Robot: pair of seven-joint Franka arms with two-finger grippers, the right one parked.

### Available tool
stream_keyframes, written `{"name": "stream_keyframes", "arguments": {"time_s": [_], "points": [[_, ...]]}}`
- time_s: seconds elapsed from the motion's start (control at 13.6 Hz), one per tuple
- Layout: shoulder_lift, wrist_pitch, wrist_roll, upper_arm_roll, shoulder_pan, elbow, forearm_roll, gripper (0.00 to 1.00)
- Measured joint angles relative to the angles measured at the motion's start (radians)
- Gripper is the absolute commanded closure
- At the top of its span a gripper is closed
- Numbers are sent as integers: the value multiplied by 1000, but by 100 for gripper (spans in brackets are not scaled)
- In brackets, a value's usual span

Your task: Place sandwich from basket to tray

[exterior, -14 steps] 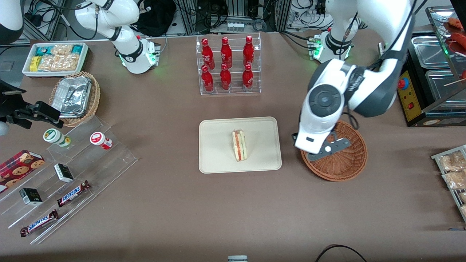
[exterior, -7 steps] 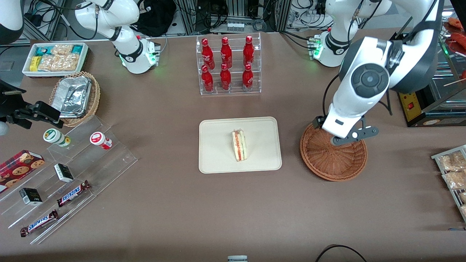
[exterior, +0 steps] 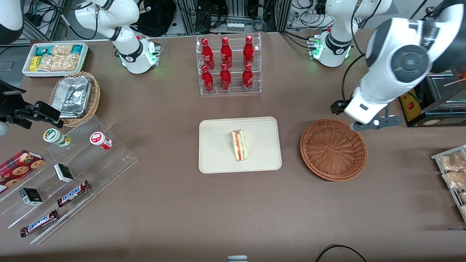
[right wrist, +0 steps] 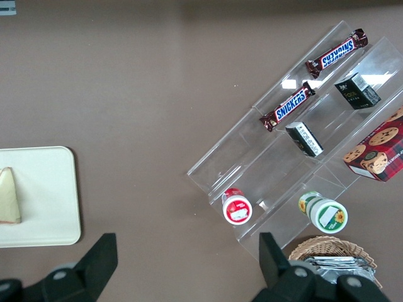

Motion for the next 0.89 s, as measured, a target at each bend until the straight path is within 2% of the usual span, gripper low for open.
{"name": "stream_keyframes", "arguments": {"time_s": [0.52, 0.89], "points": [[-52, -149, 230, 133, 0, 57, -12, 0], [-64, -180, 274, 177, 0, 125, -13, 0]]}}
